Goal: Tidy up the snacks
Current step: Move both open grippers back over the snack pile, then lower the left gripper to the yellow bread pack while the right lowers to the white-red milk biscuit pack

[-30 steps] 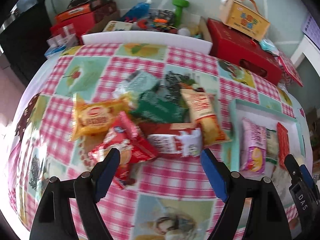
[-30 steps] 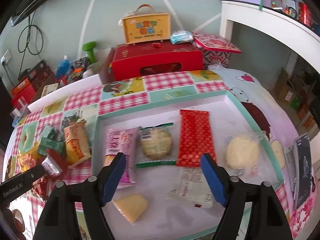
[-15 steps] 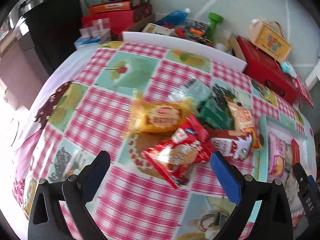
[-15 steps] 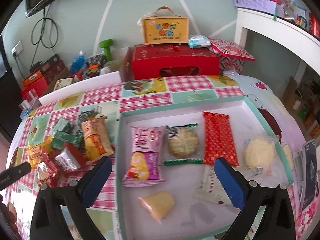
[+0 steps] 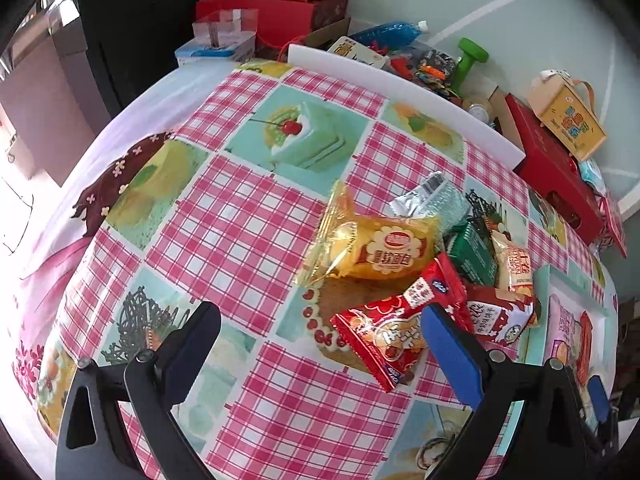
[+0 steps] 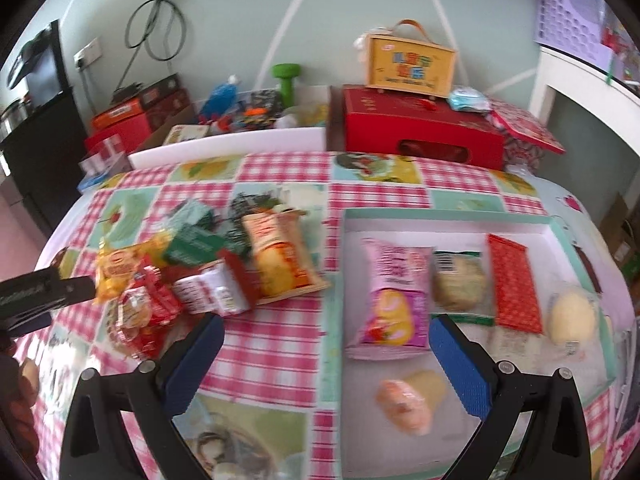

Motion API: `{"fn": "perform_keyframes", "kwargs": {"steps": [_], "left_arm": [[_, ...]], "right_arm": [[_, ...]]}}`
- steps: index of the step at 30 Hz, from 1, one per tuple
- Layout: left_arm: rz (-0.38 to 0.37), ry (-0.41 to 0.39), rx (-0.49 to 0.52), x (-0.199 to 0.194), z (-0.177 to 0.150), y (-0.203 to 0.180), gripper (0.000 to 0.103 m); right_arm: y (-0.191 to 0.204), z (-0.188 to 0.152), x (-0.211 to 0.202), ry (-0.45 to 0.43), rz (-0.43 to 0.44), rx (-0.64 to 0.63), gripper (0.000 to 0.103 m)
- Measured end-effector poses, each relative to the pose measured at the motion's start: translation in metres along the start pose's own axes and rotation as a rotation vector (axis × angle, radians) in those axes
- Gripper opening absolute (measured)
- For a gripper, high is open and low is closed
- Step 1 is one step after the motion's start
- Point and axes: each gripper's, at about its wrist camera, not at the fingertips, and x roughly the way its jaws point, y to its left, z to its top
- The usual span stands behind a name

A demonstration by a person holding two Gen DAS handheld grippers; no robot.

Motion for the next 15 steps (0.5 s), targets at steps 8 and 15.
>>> {"fn": "perform_keyframes", "kwargs": {"steps": [8, 15], "left_arm": [[-0.053, 0.035, -0.015, 0.009, 0.005, 0.002, 0.100], [-0.112, 0.061, -0.054, 0.021, 0.017, 0.005, 0.100]], "right_arm": [[0.021, -0.003, 0.010, 0.022, 0.043, -0.022, 0.103], [0.027, 0.006, 0.029, 0.059, 0.070, 0.050, 0.103]]}}
